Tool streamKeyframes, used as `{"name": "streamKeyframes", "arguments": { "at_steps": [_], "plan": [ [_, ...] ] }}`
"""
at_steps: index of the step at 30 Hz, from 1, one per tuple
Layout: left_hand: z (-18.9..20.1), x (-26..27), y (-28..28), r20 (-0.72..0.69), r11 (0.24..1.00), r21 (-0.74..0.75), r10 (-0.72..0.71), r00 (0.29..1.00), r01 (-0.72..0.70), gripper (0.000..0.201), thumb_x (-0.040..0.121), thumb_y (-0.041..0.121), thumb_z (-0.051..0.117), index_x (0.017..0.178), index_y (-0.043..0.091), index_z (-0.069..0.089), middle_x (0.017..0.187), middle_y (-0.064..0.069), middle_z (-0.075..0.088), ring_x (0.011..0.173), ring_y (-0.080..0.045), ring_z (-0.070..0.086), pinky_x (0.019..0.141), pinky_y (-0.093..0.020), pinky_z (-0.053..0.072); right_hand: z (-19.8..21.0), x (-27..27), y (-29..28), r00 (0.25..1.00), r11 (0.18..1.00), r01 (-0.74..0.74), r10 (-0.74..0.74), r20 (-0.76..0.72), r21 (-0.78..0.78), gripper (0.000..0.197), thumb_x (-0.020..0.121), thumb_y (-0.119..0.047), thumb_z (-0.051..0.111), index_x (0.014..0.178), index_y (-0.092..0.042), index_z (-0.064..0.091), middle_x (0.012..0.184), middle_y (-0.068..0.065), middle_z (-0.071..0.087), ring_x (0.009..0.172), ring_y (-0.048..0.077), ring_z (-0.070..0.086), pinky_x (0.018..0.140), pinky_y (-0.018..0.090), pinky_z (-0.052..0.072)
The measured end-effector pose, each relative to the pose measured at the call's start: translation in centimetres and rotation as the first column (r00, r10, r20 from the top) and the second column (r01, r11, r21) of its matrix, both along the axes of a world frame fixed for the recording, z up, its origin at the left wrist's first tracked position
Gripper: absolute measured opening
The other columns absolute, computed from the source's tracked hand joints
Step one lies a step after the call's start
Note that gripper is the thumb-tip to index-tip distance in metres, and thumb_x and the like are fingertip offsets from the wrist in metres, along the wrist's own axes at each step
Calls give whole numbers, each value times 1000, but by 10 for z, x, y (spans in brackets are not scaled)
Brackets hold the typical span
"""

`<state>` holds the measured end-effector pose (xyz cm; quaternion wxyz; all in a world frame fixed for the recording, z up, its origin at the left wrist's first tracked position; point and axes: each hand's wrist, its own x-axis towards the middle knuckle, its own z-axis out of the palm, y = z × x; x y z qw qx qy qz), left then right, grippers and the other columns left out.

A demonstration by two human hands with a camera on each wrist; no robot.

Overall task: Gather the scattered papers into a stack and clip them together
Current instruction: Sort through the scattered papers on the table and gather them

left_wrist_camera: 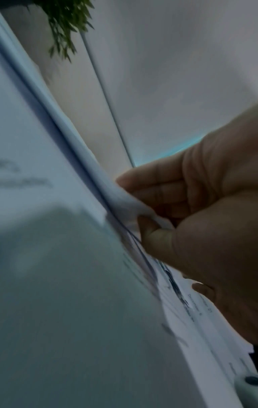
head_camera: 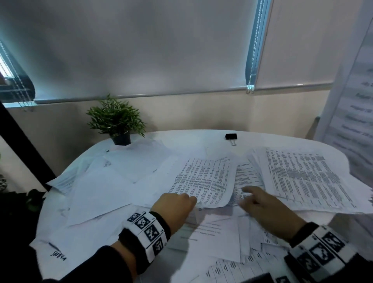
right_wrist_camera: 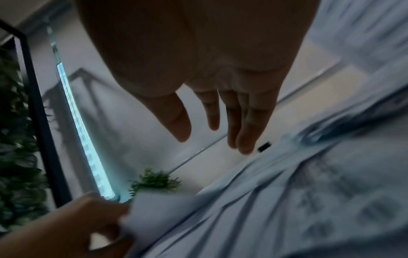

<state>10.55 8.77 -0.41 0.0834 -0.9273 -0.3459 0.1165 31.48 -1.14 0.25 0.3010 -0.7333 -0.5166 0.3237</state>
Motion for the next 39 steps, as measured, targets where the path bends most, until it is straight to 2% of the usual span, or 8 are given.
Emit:
{"name": "streamKeyframes", "arguments": {
  "at_steps": [6, 8, 12, 17, 22, 28, 33, 39],
  "plan": [
    [12, 9, -41, 175, 937, 51, -350, 920, 346, 18, 80, 13, 63, 95, 23, 63, 86, 3, 66, 76, -22, 65, 63, -29, 46, -13, -11, 14, 692, 984, 162, -166, -703, -73, 57, 81, -35, 70, 128, -10, 48, 120, 18, 63, 104, 37, 64, 87, 55, 52],
    [10, 9, -50, 307, 903, 39, -419, 855, 429, 8, 76, 31, 68, 84, 30, 67, 73, 10, 67, 64, -14, 65, 64, -24, 53, -19, -7, 10, 819, 970, 242, -197, -539, 13, 58, 79, -11, 72, 130, -20, 45, 130, 15, 55, 109, 35, 60, 89, 53, 52],
    [19, -3, -44, 650, 961, -246, 65, 757, 129, 68, 81, 78, 26, 122, 33, 57, 122, 9, 64, 110, -11, 59, 98, -30, 43, -25, 6, -6, 937, 958, 238, -184, -298, 157, 63, 82, 7, 62, 122, -39, 47, 140, 1, 45, 128, 22, 42, 106, 45, 38],
    [-2, -35, 15, 534, 685, -674, 710, 459, -275, 92, 78, 58, 64, 148, 18, 19, 153, -11, 23, 136, -26, 36, 111, -39, 33, -13, 9, -19, 913, 896, 279, -136, -384, 345, 81, 85, 6, 61, 130, -53, 28, 116, -7, 60, 99, 15, 62, 87, 36, 48],
    [-10, -43, 25, 399, 397, -917, 902, 167, 44, 104, 70, 51, 75, 148, 18, 16, 142, -12, 43, 116, -24, 55, 90, -36, 52, -7, 3, -14, 954, 825, 243, -109, -279, 510, 87, 81, 1, 65, 141, -44, 20, 114, -19, 57, 96, -9, 61, 77, 11, 52],
    [6, -35, 18, 519, 499, -795, 854, -40, 346, 49, 76, 6, 73, 121, 15, 53, 108, -11, 72, 92, -22, 71, 75, -33, 58, -3, -7, -8, 991, 776, 117, -53, -120, 620, 80, 79, -6, 66, 146, -23, 26, 134, -14, 49, 123, -1, 48, 96, 19, 47],
    [-11, -29, 19, 494, 484, -865, 868, 55, 129, 83, 68, 35, 83, 135, 19, 37, 133, -9, 51, 111, -21, 57, 79, -29, 49, -6, -6, 0, 985, 796, 171, -120, -125, 580, 84, 80, 11, 63, 147, -23, 26, 132, -26, 43, 114, -25, 40, 90, 1, 36],
    [-26, -26, 22, 419, 433, -902, 876, 240, -6, 102, 57, 48, 88, 134, 11, 33, 120, 4, 60, 105, -13, 60, 89, -36, 52, 2, 0, 3, 860, 990, 102, -41, -508, 94, 27, 87, 0, 58, 112, -10, 61, 92, 10, 74, 80, 26, 72, 63, 34, 58]
  ]
}}
